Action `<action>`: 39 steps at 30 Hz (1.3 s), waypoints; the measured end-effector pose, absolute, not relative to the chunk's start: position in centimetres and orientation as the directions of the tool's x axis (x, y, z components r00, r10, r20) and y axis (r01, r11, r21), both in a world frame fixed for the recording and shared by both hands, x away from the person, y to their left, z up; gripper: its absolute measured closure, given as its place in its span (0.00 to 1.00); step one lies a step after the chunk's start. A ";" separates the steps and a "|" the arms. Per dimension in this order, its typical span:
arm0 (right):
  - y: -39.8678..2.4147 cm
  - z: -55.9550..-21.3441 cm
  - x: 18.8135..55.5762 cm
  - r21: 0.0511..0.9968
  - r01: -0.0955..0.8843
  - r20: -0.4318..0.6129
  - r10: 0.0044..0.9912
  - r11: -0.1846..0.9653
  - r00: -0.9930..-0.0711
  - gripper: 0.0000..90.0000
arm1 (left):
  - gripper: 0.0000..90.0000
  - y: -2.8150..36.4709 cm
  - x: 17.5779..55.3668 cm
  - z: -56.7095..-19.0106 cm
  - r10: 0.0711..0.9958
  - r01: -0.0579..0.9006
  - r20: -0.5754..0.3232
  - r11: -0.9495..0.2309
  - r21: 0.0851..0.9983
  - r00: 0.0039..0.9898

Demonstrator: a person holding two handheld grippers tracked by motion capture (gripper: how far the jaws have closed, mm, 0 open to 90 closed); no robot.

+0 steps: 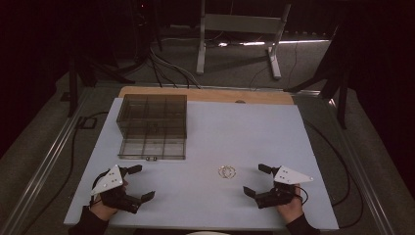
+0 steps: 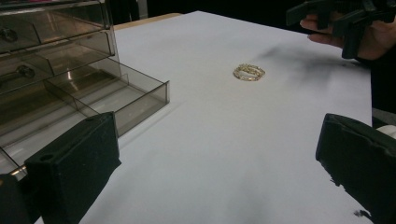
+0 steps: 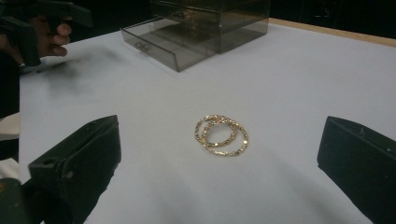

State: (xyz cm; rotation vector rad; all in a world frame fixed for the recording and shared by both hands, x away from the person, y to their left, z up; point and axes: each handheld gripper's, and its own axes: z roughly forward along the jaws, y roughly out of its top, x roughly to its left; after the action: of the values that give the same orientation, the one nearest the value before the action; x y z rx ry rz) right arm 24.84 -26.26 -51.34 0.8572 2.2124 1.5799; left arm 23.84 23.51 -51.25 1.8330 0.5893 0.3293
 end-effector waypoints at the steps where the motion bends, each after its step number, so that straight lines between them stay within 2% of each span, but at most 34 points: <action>1: -26.3 -51.3 24.8 0.929 0.298 0.104 0.616 0.222 -0.781 0.00 | 0.01 23.5 23.8 -51.2 0.545 0.232 -0.063 -0.248 0.940 0.836; 18: -26.3 -51.2 24.8 0.931 0.307 0.119 0.630 0.199 -0.767 0.00 | 0.01 22.8 23.4 -50.4 0.500 0.246 -0.091 -0.254 0.935 0.861; 39: -26.5 -51.1 24.6 0.931 0.308 0.120 0.637 0.193 -0.762 0.00 | 0.01 18.1 24.9 -48.6 0.415 0.228 -0.087 -0.304 0.925 0.906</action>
State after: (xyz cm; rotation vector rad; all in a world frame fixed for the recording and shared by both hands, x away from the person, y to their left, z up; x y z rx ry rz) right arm 24.63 -26.46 -51.07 0.8962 2.1797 1.5910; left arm 24.88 18.14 -48.55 1.8969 0.4726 0.1983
